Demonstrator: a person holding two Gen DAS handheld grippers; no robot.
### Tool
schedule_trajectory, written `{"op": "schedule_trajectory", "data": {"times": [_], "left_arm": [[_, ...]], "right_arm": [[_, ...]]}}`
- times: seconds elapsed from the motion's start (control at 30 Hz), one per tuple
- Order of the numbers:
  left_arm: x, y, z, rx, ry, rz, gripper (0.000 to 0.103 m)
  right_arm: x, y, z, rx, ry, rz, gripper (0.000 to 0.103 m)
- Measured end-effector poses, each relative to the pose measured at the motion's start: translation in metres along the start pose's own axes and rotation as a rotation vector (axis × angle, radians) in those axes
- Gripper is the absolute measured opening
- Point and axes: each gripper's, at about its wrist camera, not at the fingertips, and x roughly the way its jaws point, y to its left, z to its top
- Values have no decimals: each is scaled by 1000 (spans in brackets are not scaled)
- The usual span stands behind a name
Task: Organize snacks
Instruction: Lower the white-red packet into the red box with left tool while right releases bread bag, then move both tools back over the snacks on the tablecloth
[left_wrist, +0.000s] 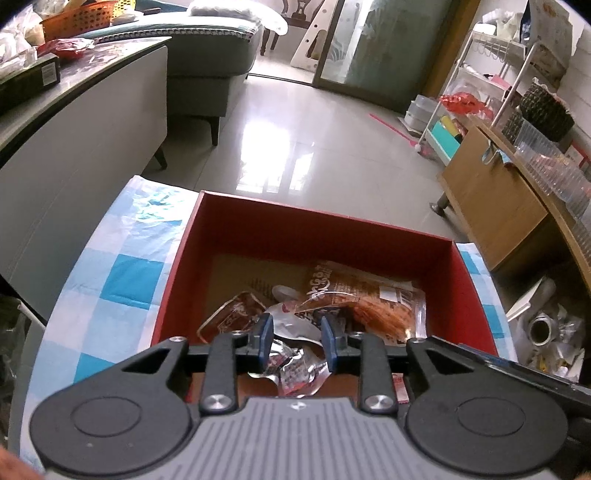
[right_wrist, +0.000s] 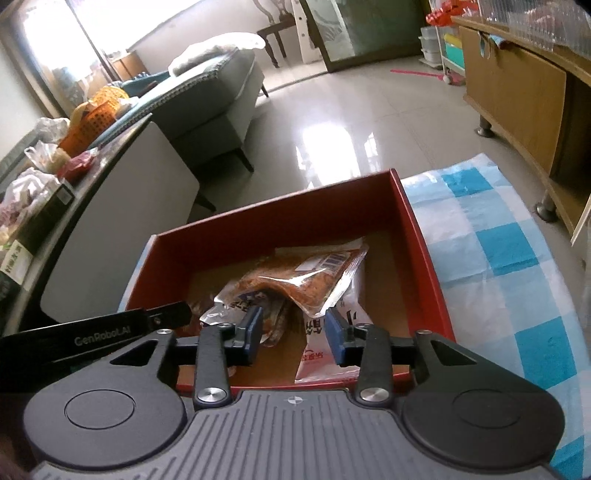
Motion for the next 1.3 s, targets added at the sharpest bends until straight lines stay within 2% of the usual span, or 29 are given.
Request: {"op": "schedule_trajectory", "data": {"times": [0.1,0.23,0.33,0.4,0.43,0.5,0.57,0.6,0.7,0.77,0.87,0.9,1.07,1.13,1.3], "left_arm": [[-8,-2,-2,7,-11,-6,24],[-26,-4,-7,13,-32,-23,24],[-45,-6,-14,20,-54,-40,25],[-60,-6,-21,30,-73,-45,25],[-69,-6,-25,38,-87,-48,26],[-84,-4,-34,48,-105,-52,33],[-96,-1,-46,55,-117,-52,34],[-101,0,-52,61,-118,-50,34],[-115,5,-75,97,-105,-37,34],[-124,12,-92,111,-85,-26,35],[-135,29,-113,108,-52,-14,35],[-136,34,-120,99,-35,-13,36],[-127,56,-156,-2,127,-49,36],[-121,60,-164,-36,171,-61,36],[-106,56,-169,-98,216,-51,37]], "right_arm": [[-10,4,1,-15,-34,-6,58],[-40,18,2,-73,-149,-24,72],[-79,35,-6,-142,-303,-40,86],[-110,49,-16,-207,-439,-52,93],[-128,56,-23,-230,-512,-53,103],[-159,66,-40,-272,-636,-46,103],[-177,70,-62,-288,-717,-65,103],[-179,71,-67,-264,-710,-75,103],[-164,60,-66,-196,-489,5,101],[-168,53,-78,-164,-492,-14,100],[-185,57,-104,-241,-571,-105,103],[-187,58,-113,-269,-572,-125,103],[-170,44,-126,-254,-354,-145,102],[-166,43,-128,-253,-326,-181,102],[-154,47,-124,-260,-279,-167,102]]}}
